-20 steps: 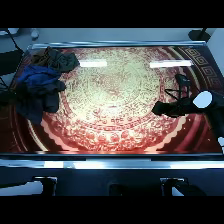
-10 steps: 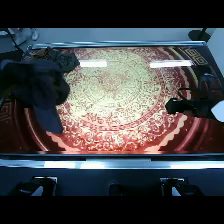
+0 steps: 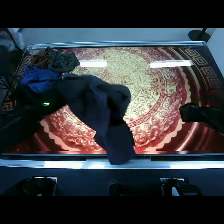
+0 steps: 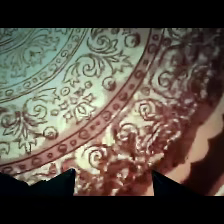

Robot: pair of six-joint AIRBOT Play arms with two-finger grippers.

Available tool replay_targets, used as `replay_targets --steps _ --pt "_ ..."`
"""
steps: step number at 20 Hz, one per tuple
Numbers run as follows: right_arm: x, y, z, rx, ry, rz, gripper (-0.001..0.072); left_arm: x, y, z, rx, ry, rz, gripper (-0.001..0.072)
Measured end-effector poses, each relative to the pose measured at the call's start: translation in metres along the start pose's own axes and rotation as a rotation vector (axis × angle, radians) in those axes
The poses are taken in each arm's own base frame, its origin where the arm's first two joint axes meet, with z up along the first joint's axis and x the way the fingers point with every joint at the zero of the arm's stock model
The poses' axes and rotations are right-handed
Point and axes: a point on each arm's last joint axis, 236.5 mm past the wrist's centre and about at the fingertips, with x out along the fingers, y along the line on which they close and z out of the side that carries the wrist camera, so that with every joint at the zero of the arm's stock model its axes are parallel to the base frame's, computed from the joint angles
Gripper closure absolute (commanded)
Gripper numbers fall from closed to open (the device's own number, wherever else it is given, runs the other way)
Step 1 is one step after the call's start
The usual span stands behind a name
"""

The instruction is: Fold the shirts.

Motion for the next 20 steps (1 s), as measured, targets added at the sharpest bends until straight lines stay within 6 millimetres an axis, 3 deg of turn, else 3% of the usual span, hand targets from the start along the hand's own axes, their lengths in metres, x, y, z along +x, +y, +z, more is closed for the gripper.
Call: replay_targets --steps 2,3,4,6,8,9,11,13,16,18,20 --pt "-0.005 -0.003 -0.007 0.011 0.018 -0.013 0.0147 0.036 0.031 -0.044 0.013 0.127 0.074 0.0678" --pt "-0.006 -0.004 -0.009 0.018 0.027 -0.017 0.0147 0.052 0.047 -0.066 0.016 0.186 0.109 0.0638" --pt "-0.007 -0.005 -0.012 0.022 0.034 -0.02 0.0147 0.065 0.063 -0.089 0.019 0.249 0.143 0.0496" --pt "-0.008 -0.006 -0.014 0.027 0.043 -0.027 0.0147 0.083 0.082 -0.135 0.02 0.375 0.191 -0.0013" --pt "-0.006 -0.007 -0.016 0.031 0.054 -0.03 0.0138 0.089 0.088 -0.169 0.041 0.48 0.213 -0.0013" --pt "-0.002 -0.008 -0.016 0.033 0.065 -0.033 0.0137 0.09 0.088 -0.175 0.064 0.51 0.213 -0.0013" --pt "0.01 -0.008 -0.019 0.036 0.101 -0.038 0.0111 0.085 0.092 -0.166 0.134 0.544 0.229 -0.0013" --pt "0.03 -0.005 -0.025 0.046 0.167 -0.028 0.01 0.072 0.108 -0.136 0.197 0.553 0.286 -0.0013" --pt "0.069 0.019 -0.05 0.046 0.346 0.073 0.0099 0.032 0.165 -0.097 0.198 0.598 0.459 -0.0013" --pt "0.089 0.04 -0.076 0.041 0.494 0.169 0.0099 0.001 0.207 -0.093 0.139 0.659 0.574 -0.0013" --pt "0.1 0.057 -0.102 0.045 0.626 0.251 0.0099 -0.021 0.237 -0.105 0.042 0.71 0.635 -0.0013"
